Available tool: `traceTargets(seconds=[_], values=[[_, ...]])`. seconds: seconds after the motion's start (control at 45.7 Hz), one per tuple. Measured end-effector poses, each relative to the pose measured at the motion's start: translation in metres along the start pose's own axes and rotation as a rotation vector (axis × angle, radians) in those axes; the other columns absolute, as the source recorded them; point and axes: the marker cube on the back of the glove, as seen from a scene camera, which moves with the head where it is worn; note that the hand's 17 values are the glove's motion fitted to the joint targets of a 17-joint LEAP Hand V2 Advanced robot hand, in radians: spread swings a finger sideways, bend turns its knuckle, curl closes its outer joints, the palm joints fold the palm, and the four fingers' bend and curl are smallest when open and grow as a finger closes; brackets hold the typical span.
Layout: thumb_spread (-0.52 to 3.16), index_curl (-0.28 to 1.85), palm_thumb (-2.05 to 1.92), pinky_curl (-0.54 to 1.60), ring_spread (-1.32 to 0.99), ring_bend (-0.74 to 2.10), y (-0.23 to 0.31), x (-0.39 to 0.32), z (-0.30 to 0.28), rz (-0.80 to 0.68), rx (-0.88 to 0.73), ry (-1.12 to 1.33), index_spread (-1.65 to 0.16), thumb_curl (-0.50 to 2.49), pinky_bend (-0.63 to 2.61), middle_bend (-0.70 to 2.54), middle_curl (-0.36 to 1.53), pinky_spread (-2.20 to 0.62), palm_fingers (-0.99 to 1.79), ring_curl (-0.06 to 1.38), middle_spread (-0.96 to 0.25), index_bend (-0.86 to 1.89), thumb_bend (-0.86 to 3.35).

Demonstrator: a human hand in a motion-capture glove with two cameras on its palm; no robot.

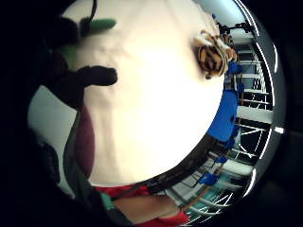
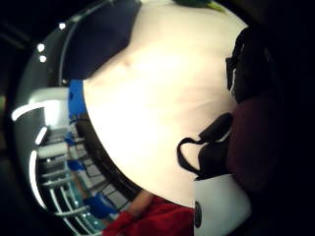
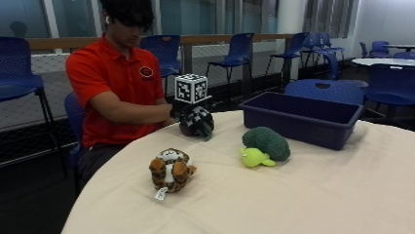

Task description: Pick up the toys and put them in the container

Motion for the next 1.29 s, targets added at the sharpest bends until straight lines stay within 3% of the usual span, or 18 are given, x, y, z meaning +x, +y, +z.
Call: traceTargets(seconds=[0.131, 0.372, 0.701, 1.051, 1.183, 1.292], values=[[1.24, 0.56, 0.57, 0.3, -0.2, 0.62, -0.003, 0.005, -0.023, -0.052, 0.026, -0.075, -0.36, 0.5, 0.92, 0.47, 0.34, -0.34, 0.81, 0.18, -0.31, 0.5, 0.24], [1.1, 0.66, 0.64, 0.31, -0.39, 0.65, -0.025, -0.001, -0.091, -0.077, 0.085, -0.073, -0.36, 0.64, 0.86, 0.52, 0.4, -0.44, 0.87, 0.23, -0.41, 0.52, 0.25], [0.99, 0.76, 0.64, 0.32, -0.45, 0.63, -0.093, -0.056, -0.139, -0.148, 0.13, -0.045, -0.36, 0.78, 0.84, 0.51, 0.45, -0.46, 0.86, 0.26, -0.47, 0.49, 0.23], [0.94, 0.85, 0.63, 0.34, -0.47, 0.61, -0.162, -0.155, -0.213, -0.337, 0.251, -0.044, -0.39, 0.91, 0.83, 0.49, 0.5, -0.46, 0.86, 0.28, -0.5, 0.44, 0.22], [0.93, 0.89, 0.61, 0.35, -0.45, 0.56, -0.189, -0.199, -0.217, -0.317, 0.363, -0.074, -0.4, 0.95, 0.85, 0.47, 0.51, -0.45, 0.8, 0.28, -0.51, 0.42, 0.2], [0.99, 0.93, 0.56, 0.38, -0.37, 0.39, -0.212, -0.208, -0.197, -0.331, 0.388, -0.005, -0.41, 0.94, 0.93, 0.39, 0.51, -0.37, 0.49, 0.25, -0.49, 0.41, 0.18]])
